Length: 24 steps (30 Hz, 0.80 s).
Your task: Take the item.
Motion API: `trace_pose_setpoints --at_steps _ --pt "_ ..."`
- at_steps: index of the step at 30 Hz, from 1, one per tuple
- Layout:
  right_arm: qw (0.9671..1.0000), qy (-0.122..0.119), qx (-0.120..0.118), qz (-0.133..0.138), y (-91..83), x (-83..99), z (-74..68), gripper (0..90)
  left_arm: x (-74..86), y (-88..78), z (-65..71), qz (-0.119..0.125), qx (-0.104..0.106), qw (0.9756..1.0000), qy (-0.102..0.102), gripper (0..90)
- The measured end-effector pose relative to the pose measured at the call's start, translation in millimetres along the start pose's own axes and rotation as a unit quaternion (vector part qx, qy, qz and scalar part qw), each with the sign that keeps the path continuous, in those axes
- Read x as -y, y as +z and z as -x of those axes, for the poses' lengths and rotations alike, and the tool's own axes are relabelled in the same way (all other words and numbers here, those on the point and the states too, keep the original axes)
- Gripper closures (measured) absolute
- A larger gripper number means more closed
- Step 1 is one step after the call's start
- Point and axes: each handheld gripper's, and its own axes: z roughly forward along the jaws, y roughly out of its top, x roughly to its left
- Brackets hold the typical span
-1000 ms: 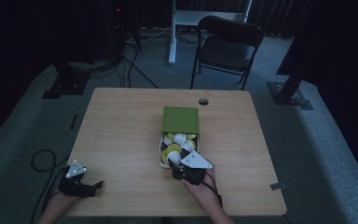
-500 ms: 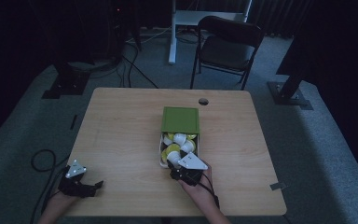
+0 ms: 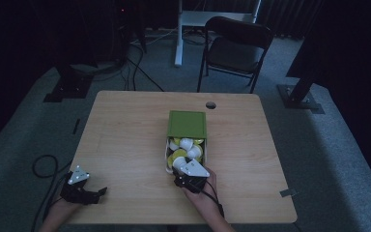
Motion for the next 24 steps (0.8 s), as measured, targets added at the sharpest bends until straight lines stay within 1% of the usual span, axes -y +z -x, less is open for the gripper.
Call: trace_pose_setpoints --at_steps 1,2,3,4,5,7,9,10,15,19,20,24 --pt "0.9999 -0.010 0.008 -0.004 1.2 -0.6 -1.7 41.9 0.0 0.0 0.0 0.000 0.000 1.0000 0.000 1.2" --pt "0.9999 -0.010 0.008 -0.004 1.2 -0.6 -1.7 41.9 0.0 0.0 0.0 0.000 0.000 1.0000 0.000 1.2" --pt "0.9999 -0.009 0.014 -0.004 1.5 -0.6 -1.5 44.7 0.0 0.0 0.0 0.000 0.000 1.0000 0.000 1.2" --pt "0.9999 -0.009 0.014 -0.004 1.5 -0.6 -1.5 44.7 0.0 0.0 0.0 0.000 0.000 1.0000 0.000 1.2" --pt "0.9997 -0.016 0.016 -0.004 1.9 -0.1 -1.2 45.0 0.0 0.0 0.0 0.000 0.000 1.0000 0.000 1.2" --pt "0.9997 -0.017 0.016 -0.003 1.9 0.2 -1.4 45.3 0.0 0.0 0.0 0.000 0.000 1.0000 0.000 1.2" --pt "0.9998 -0.020 0.009 -0.001 1.0 0.7 0.6 46.4 0.0 0.0 0.0 0.000 0.000 1.0000 0.000 1.2" --pt "0.9999 -0.016 0.006 0.001 0.3 0.7 1.5 47.1 0.0 0.0 0.0 0.000 0.000 1.0000 0.000 1.2" --pt "0.9998 -0.015 0.002 0.012 -4.7 -0.4 5.3 48.5 0.0 0.0 0.0 0.000 0.000 1.0000 0.000 1.2" --pt "0.9997 -0.013 0.000 0.021 -8.0 -2.5 6.6 48.8 0.0 0.0 0.0 0.000 0.000 1.0000 0.000 1.2" --pt "0.9995 -0.016 0.001 0.026 -9.0 -3.3 7.0 48.9 0.0 0.0 0.0 0.000 0.000 1.0000 0.000 1.2" --pt "0.9994 -0.015 -0.003 0.031 -12.4 -6.6 7.0 48.8 0.0 0.0 0.0 0.000 0.000 1.0000 0.000 1.2"
